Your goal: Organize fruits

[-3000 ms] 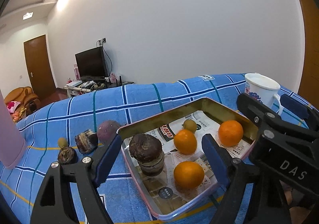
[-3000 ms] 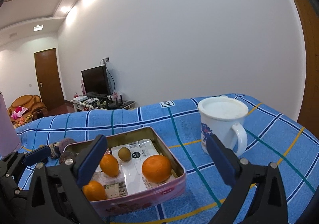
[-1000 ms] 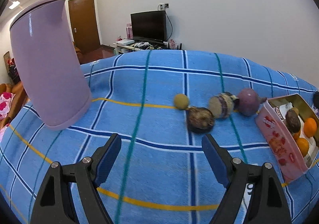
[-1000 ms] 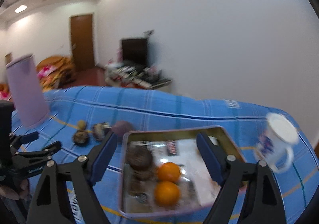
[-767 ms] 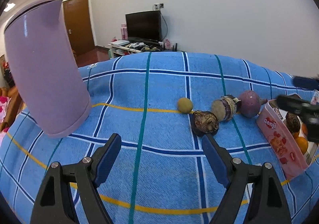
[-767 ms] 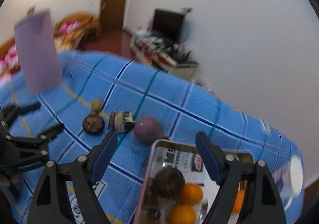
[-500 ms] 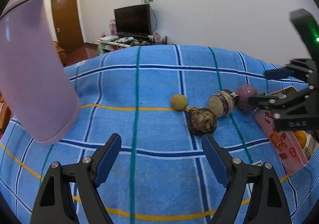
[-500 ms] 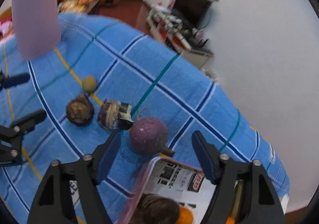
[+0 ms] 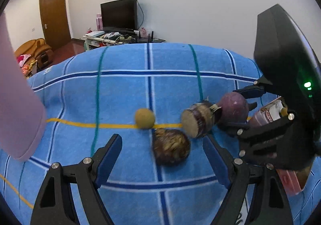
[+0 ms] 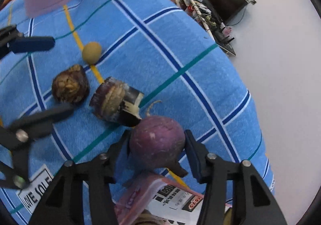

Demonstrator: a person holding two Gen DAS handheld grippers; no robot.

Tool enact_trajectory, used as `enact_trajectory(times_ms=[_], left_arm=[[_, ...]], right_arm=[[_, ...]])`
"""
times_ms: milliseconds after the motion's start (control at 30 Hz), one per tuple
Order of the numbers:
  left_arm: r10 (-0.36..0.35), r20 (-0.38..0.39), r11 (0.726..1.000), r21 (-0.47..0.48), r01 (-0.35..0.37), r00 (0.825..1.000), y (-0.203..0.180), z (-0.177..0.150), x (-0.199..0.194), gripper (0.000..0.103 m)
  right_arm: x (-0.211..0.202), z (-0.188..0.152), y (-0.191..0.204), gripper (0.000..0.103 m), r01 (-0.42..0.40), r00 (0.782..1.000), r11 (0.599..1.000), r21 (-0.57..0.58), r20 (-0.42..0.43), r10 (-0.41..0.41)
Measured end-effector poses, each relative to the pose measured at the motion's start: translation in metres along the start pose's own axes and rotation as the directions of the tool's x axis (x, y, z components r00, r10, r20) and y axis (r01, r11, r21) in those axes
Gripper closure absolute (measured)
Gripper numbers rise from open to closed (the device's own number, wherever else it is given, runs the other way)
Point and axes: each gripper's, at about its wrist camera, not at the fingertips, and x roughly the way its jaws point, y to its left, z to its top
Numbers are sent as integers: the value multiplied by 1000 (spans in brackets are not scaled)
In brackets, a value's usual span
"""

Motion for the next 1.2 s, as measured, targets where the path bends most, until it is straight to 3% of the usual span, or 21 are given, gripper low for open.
enact_trajectory(times_ms=[67,233,433,500,600,667,767,900,1000,1100,1200], left_arm=[[4,-6,1000,22,-3,1000,-4,0,5,46],[-37,-57,999,-37,35,998,4,1,19,57],[-65,-46,996,-60,62,997,10,3,18,57],[-71,4,993,-98,71,997,19,3,8,57],[4,87,996,-88,3,996,24,0,-13,57],[85,136,994,-82,-75,987,28,-5,-30,57],[157,183,984,-116,-138,970,36,-15,-51,57],[270,235,961,-123,-247,934,36,-35,-71,57],[291,259,956,-126,-266,921,30,-42,-79,57],[330,297,944,-115,-310,896,20,-47,-85,57],[341,320,940,-105,-325,884,17,-49,-90,57]], right_arm=[[-4,-2,-5,48,-8,1000,1000,19,22,7],[-40,-9,-23,48,-73,988,988,133,144,54],[-87,-20,-23,48,-155,951,938,311,303,57],[-101,-27,-19,48,-187,932,910,370,361,44],[-114,-41,-6,48,-230,906,853,469,422,12],[-119,-48,7,48,-231,894,831,506,447,-23],[-117,-53,35,48,-192,884,813,550,457,-101],[-110,-64,57,48,-210,870,758,617,472,-143],[-116,-72,68,48,-168,849,743,648,478,-225],[-121,-80,73,48,-145,833,735,662,483,-271],[-122,-84,78,48,-111,825,730,674,472,-311]])
